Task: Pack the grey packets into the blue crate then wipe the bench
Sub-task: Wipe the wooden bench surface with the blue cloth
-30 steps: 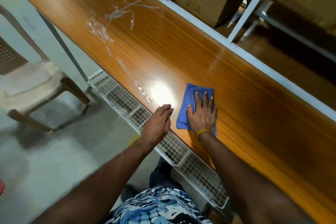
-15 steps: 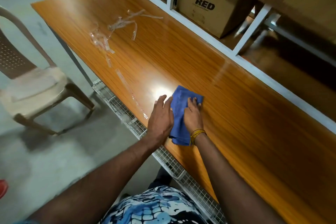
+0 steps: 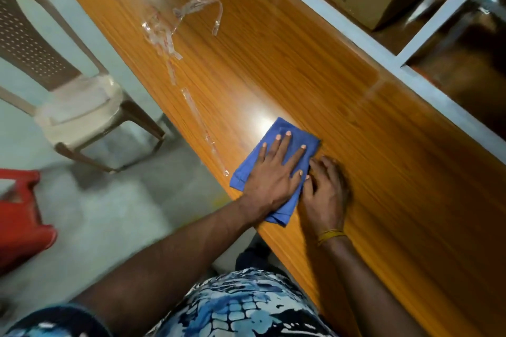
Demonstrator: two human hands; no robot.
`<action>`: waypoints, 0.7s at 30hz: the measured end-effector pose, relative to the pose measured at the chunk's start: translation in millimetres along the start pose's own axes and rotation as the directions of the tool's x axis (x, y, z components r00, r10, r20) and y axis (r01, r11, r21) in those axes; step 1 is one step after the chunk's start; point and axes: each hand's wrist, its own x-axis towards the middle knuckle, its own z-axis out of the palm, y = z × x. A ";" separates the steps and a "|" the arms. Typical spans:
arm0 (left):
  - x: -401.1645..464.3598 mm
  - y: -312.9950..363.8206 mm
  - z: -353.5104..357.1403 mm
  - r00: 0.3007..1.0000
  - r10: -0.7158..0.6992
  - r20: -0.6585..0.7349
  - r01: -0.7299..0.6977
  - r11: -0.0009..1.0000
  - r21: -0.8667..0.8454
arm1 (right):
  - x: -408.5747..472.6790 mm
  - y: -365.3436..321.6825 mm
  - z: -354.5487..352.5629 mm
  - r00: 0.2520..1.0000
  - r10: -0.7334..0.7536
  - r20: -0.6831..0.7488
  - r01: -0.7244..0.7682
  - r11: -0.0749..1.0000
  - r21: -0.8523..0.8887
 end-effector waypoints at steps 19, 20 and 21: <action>65.0 -119.9 -52.3 0.996 -0.088 -0.021 0.087 0.995 -0.049 | 37.5 -66.4 16.1 0.954 0.027 0.297 0.061 0.957 -0.282; 68.7 -127.2 -54.6 0.989 -0.145 -0.027 0.143 0.989 -0.048 | 40.6 -70.3 16.6 0.950 0.034 0.311 0.061 0.955 -0.290; 70.9 -135.2 -57.1 0.981 -0.192 -0.037 0.190 0.981 -0.044 | 42.9 -74.3 16.9 0.946 0.041 0.320 0.061 0.951 -0.302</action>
